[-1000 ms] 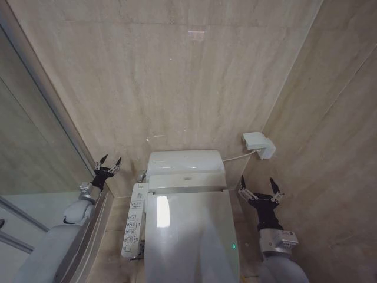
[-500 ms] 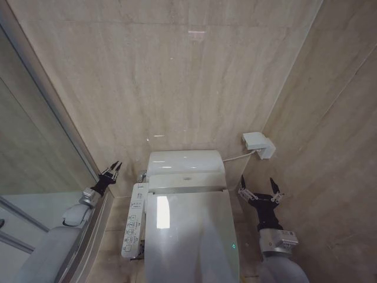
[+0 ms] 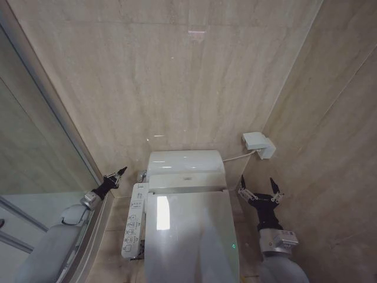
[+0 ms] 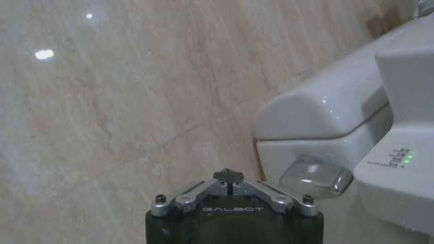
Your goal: Open the toilet lid, clean the toilet bowl with a toilet brush, close the toilet lid, and flush.
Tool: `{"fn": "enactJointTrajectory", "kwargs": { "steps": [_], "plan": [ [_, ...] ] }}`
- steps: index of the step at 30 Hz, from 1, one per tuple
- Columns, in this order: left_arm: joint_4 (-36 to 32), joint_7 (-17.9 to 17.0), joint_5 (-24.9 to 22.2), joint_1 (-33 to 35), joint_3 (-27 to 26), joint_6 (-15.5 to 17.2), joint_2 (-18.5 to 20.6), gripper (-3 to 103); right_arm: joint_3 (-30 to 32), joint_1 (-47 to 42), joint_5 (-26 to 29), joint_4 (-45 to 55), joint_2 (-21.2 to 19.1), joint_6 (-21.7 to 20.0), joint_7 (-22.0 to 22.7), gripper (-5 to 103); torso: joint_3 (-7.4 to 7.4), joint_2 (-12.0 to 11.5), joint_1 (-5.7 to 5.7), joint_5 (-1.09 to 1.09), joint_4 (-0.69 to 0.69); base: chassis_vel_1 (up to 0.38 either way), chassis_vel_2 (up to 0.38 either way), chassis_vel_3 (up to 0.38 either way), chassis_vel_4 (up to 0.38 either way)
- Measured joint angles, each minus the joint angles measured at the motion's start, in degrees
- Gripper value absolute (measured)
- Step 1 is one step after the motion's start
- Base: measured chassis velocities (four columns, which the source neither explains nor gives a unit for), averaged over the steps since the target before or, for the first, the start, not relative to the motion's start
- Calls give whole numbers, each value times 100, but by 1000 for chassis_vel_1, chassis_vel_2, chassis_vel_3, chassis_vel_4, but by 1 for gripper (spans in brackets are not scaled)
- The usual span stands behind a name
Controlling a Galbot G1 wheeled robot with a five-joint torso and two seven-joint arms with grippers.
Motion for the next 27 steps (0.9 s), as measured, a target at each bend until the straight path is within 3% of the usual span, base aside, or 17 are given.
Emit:
{"fn": "enactJointTrajectory", "kwargs": {
  "steps": [27],
  "plan": [
    [411, 697, -133, -230, 318, -333, -120, 0, 0, 0, 0, 0, 0, 0, 0, 100, 0, 0, 0, 0, 0, 0, 0, 0, 0]
  ]
}}
